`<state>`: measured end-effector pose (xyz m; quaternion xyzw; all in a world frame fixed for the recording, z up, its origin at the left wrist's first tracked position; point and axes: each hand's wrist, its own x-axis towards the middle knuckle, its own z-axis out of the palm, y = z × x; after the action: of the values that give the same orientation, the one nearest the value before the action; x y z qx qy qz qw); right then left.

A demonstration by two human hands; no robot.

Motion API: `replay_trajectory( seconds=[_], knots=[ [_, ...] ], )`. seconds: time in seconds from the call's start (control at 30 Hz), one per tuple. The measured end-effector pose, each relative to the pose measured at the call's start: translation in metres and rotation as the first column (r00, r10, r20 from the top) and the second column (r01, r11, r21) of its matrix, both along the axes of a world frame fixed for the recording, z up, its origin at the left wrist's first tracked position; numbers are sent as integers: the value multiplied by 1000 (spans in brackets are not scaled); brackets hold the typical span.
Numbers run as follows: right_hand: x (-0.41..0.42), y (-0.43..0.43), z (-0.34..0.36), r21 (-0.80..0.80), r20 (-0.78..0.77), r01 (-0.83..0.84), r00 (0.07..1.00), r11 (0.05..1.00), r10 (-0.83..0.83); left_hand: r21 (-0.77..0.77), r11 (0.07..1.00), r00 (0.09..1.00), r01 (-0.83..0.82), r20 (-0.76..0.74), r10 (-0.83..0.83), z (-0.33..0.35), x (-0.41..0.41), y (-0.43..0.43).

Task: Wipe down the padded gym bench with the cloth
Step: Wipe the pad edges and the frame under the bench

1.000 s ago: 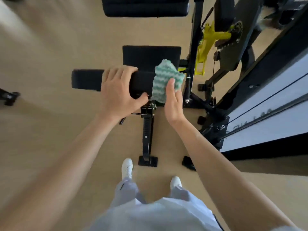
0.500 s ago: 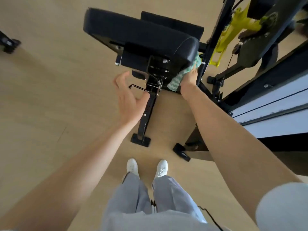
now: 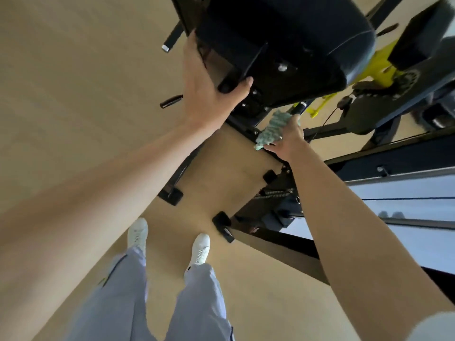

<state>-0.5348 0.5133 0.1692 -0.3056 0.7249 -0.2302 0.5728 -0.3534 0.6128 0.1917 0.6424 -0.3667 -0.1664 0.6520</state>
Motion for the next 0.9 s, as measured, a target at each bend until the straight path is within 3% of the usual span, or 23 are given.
replay_trajectory(
  seconds=[0.1, 0.23, 0.3, 0.43, 0.63, 0.67, 0.73, 0.77, 0.8, 0.87, 0.9],
  knots=[
    [-9, -28, -39, -26, 80, -24, 996, 999, 26, 71, 997, 998, 10, 54, -14, -33, 2, -8],
    [5, -47, -32, -189, 58, -247, 963, 950, 262, 166, 978, 987, 128, -117, -109, -63, -8, -24],
    [15, -41, -19, -330, -169, -354, 934, 875, 315, 124, 988, 985, 90, -161, -69, -70, -14, -33],
    [3, -28, -6, -448, -378, -523, 846, 725, 377, 89, 996, 984, -7, -176, 23, -75, -25, -43],
    [-16, 19, 53, -556, -418, -512, 853, 654, 313, 133, 990, 971, -55, -225, 84, -76, -33, -52],
    [-23, 23, 61, -601, -421, -492, 865, 630, 274, 140, 988, 970, -65, -225, 96, -76, -33, -53],
    [-29, 29, 68, -566, -162, -307, 951, 765, 263, 146, 987, 971, -65, -221, 96, -78, -33, -54],
    [-32, 28, 62, -482, 51, -147, 979, 864, 196, 147, 987, 973, -64, -210, 94, -79, -33, -54],
    [-37, 24, 49, -305, 330, 75, 943, 949, 32, 146, 988, 977, -56, -198, 84, -80, -32, -53],
    [-41, 18, 13, -131, 352, 284, 909, 950, -223, 130, 991, 983, -37, -173, 60, -85, -29, -48],
    [-37, 14, -6, -149, 278, 242, 941, 959, -194, 110, 993, 985, -32, -167, 50, -88, -26, -46]
  ],
)
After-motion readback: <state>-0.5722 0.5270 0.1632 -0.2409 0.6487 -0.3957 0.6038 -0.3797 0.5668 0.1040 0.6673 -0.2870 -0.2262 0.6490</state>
